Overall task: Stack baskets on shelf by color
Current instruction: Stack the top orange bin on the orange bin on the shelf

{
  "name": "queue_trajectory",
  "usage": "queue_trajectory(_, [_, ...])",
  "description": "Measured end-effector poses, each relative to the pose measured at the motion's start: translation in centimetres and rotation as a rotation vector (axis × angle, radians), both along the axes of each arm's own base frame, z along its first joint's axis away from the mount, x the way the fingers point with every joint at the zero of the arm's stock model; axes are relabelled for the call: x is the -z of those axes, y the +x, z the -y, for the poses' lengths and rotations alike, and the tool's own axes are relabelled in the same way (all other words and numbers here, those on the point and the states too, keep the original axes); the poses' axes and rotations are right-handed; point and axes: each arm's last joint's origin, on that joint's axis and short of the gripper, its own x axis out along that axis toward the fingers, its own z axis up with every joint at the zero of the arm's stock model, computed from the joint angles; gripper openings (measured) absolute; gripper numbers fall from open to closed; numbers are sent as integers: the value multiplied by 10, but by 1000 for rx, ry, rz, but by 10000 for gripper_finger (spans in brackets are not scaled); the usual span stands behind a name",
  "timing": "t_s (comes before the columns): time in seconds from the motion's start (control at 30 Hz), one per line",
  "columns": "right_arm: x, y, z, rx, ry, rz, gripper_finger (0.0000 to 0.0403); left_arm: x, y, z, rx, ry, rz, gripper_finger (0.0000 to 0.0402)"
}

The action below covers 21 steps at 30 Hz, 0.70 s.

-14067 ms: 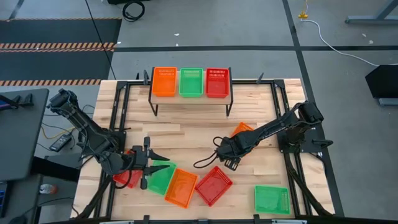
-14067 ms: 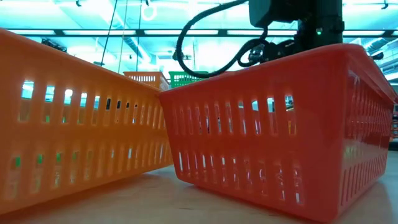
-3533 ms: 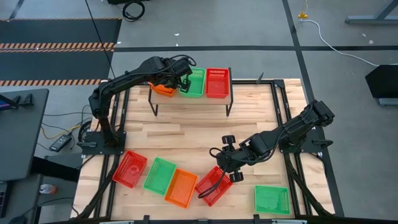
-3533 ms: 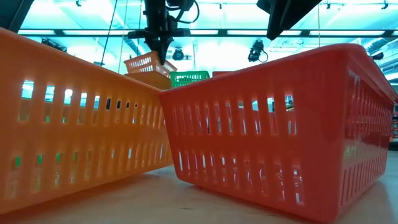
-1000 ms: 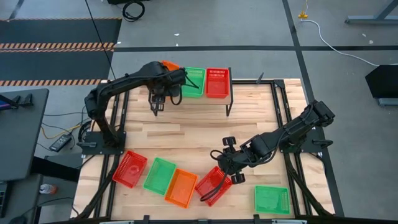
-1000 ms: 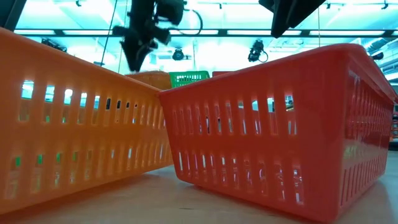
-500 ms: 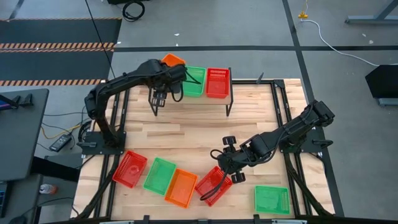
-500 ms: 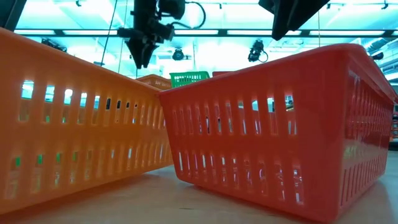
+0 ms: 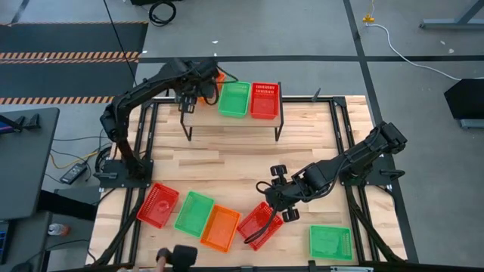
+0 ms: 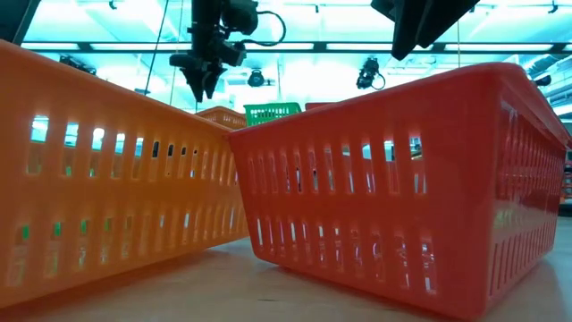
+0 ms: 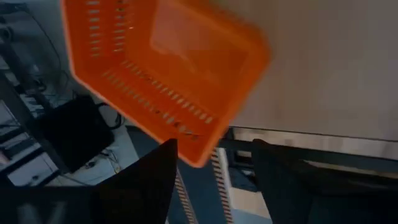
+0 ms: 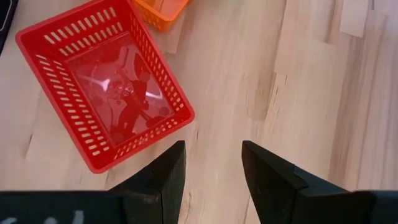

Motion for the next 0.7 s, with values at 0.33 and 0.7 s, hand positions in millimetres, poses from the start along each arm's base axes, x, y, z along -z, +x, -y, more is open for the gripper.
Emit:
queue_trajectory(0.33, [0, 7, 18, 39, -12, -4, 164, 10, -10, -25, 28, -127, 28, 221])
queue_trajectory(0.7, [0, 8, 21, 54, -10, -11, 164, 31, -1, -37, -23, -239, 80, 189])
